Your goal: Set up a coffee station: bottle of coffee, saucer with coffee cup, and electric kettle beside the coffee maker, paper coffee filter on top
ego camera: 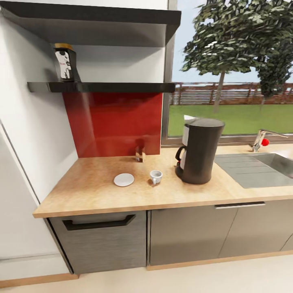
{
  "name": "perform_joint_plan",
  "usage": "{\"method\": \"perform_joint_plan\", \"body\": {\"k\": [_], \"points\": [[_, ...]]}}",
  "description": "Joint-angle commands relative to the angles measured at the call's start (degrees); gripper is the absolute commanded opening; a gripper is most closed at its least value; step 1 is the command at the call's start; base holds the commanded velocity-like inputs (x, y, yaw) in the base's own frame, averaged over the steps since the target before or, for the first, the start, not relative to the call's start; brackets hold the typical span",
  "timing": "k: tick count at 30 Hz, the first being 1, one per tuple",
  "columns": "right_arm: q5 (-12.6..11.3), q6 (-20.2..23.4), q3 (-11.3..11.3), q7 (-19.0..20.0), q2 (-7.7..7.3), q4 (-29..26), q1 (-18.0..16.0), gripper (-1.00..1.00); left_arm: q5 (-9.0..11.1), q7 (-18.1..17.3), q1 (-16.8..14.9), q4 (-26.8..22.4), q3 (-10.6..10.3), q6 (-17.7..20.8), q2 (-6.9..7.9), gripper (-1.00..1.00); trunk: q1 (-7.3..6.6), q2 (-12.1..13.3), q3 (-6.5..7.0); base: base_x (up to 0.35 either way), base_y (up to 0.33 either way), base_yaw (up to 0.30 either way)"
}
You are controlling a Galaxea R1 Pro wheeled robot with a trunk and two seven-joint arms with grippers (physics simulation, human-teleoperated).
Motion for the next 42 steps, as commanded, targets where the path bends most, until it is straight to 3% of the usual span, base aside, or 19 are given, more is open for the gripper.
{"method": "perform_joint_plan", "body": {"k": [1,20,42], "points": [[0.1,-0.2,0.2,0.0,-0.02,0.1,0.0,1.00,0.2,0.0,0.0,0.0,-0.5,-0.4,0.01,1.00,0.00,0.0,-0.07,0.000,0.311,0.000],[-0.3,-0.2,-0.1,0.0,-0.15,0.0,0.0,1.00,0.2,0.0,0.0,0.0,-0.4,-0.4,-0.04,1.00,0.00,0.0,-0.07,-0.003,0.308,0.000],[-0.3,-0.2,-0.2,0.0,-0.25,-0.1,0.0,1.00,0.2,0.0,0.0,0.0,-0.5,-0.4,-0.11,1.00,0.00,0.0,-0.07,-0.051,0.030,0.000]]}}
